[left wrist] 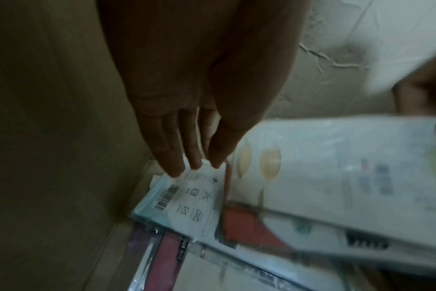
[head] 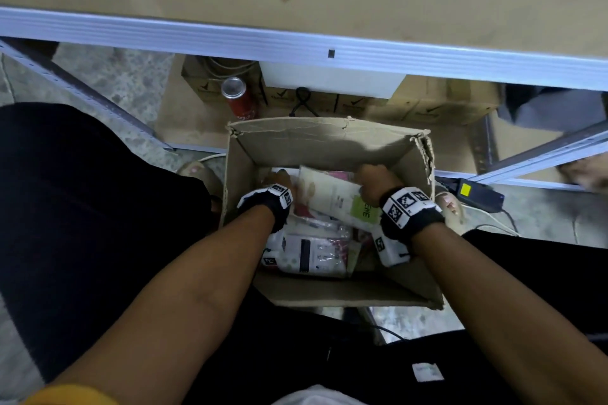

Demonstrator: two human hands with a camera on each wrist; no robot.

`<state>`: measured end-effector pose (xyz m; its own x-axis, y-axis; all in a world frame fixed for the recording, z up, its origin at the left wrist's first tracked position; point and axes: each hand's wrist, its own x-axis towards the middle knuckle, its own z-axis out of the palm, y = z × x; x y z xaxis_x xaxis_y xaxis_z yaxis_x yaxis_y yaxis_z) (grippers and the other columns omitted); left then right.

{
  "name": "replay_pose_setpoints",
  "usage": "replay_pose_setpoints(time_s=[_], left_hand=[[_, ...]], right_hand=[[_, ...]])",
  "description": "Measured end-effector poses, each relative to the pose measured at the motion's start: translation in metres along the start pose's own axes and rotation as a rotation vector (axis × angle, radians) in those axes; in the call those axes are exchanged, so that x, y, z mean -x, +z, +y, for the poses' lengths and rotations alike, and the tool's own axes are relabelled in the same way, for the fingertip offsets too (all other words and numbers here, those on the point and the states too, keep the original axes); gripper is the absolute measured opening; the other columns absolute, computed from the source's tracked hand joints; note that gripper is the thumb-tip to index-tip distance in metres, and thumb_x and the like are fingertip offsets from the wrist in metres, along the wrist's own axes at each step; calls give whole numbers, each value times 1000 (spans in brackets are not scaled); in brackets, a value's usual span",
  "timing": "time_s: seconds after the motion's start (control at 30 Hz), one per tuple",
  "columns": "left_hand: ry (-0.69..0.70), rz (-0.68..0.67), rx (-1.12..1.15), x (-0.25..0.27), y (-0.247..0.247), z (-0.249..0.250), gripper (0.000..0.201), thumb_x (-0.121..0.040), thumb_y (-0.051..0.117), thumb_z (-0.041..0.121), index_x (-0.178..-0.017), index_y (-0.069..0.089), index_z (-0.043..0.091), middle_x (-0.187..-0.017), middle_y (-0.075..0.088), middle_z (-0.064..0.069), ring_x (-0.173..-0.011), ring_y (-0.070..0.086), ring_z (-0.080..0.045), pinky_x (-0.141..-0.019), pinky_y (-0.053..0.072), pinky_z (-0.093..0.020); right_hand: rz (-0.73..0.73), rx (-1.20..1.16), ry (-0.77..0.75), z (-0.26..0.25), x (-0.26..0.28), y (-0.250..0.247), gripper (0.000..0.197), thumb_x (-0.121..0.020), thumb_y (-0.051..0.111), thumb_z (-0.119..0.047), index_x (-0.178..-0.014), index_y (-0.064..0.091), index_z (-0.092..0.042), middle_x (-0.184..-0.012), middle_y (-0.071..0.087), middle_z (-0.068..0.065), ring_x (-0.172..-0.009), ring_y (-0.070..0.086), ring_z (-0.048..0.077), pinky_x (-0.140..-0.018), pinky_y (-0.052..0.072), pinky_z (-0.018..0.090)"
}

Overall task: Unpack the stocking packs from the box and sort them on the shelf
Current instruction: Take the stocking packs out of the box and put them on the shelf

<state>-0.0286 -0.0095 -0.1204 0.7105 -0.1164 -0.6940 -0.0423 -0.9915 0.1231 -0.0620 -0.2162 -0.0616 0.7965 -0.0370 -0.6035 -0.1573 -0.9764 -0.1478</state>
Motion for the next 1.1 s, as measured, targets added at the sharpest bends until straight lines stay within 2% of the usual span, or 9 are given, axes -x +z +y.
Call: replay_pose_setpoints(time_s=[0.13,0.3,0.43,0.6,0.7,0.8,0.93,1.03,1.1], left_hand=[[148,71,-13,-7,-3,9,41,-97,53,11,-138,55,8,-144,52,-18,-135,47,-35,-113,38,-42],[192,-13,-143,-10,5,10,47,-93,55,8,-140,48,8,-142,50,-16,-134,46,-36,-108,43,-48],[206,29,-253,-14,17,8,57,-94,56,16,-148,38,12,-149,39,-15,-141,33,-35,-114,33,-50],[234,87,-337,-21,15,7,42,-98,53,14,-141,50,12,-144,47,-13,-134,42,-34,-107,40,-47],[224,104,-352,-22,19,4,40,-100,43,8,-139,51,10,-144,49,-13,-138,36,-35,-109,36,-47],[204,83,-289,-20,25,-3,38,-95,49,4,-133,54,8,-140,50,-15,-136,38,-36,-107,39,-47],[192,-64,-48,-17,20,-12,23,-96,54,8,-118,59,6,-125,60,-21,-119,56,-37,-94,49,-38],[191,-119,113,-13,16,-12,23,-91,65,9,-114,67,8,-121,67,-14,-113,63,-29,-89,48,-26],[194,-127,209,-12,13,-12,24,-89,68,6,-113,71,10,-121,69,-7,-108,63,-19,-85,42,-15]], right_hand=[[78,39,30,-4,23,-30,25,-89,58,-15,-114,57,-9,-120,62,20,-108,62,39,-80,49,42],[140,138,-38,-4,53,-77,23,-91,56,-11,-113,52,-7,-115,59,21,-102,60,40,-81,47,41],[211,134,-130,-1,70,-99,26,-90,57,-10,-116,51,-13,-107,63,13,-92,62,33,-75,52,40],[267,142,-203,-8,71,-113,20,-89,60,-12,-105,49,-18,-98,63,10,-74,52,25,-63,41,35],[276,169,-234,-14,64,-118,24,-87,63,-14,-99,43,-21,-98,62,9,-72,42,22,-62,33,33],[245,180,-231,-17,57,-120,32,-87,63,-14,-94,33,-24,-98,62,9,-72,43,22,-60,33,33],[225,179,-233,-17,50,-120,29,-88,61,-13,-93,34,-23,-93,59,7,-67,44,20,-55,32,31],[221,172,-233,-17,48,-121,25,-88,59,-11,-92,36,-21,-82,47,2,-60,39,16,-49,24,28],[209,147,-228,-17,48,-121,22,-89,58,-10,-92,39,-21,-83,47,1,-66,44,21,-54,30,30]])
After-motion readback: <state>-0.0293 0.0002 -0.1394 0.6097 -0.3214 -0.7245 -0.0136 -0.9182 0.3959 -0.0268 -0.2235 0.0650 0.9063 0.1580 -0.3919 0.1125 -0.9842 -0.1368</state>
